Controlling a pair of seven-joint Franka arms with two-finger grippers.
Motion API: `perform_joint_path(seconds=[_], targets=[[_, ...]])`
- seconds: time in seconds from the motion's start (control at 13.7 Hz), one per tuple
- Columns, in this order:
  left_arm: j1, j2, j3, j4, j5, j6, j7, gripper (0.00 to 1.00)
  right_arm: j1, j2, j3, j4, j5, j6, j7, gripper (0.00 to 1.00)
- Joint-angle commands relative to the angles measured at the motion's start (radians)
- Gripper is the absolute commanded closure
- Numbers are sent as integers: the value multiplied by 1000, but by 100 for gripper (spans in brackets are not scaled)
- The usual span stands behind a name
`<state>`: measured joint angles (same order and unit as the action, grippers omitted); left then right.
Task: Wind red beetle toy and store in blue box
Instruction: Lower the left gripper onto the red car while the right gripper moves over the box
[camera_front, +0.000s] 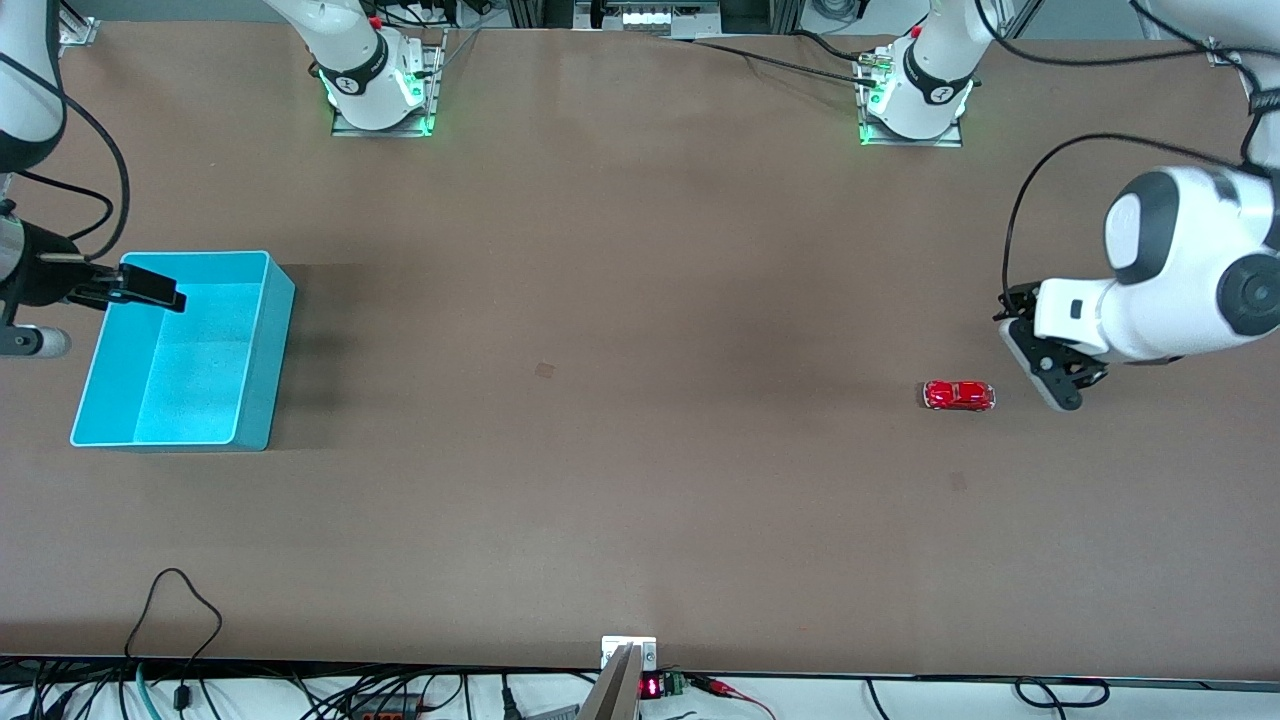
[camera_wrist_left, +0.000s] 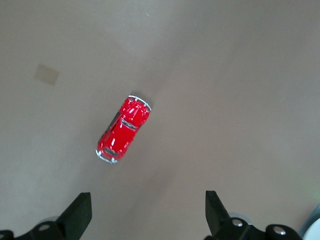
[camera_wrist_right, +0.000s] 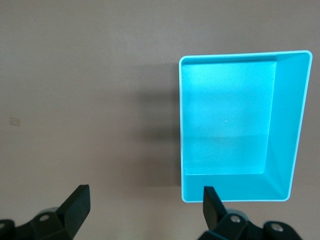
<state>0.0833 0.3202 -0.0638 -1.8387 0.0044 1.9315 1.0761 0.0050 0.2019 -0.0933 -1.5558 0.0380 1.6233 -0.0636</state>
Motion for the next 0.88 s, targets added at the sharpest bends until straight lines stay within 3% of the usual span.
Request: perform_joint_path(seconds=[0.0,0.29,0.8], targets=[[0,49,-5,-17,55,113,171,0,3,16,7,10,8,-2,5,0],[-4,97,-4,-69,60,249,323,0,16,24,9,10,20,3,7,0],[0,132,-4,-243,89,581,381,0,144,44,9,8,6,-8,4,0]])
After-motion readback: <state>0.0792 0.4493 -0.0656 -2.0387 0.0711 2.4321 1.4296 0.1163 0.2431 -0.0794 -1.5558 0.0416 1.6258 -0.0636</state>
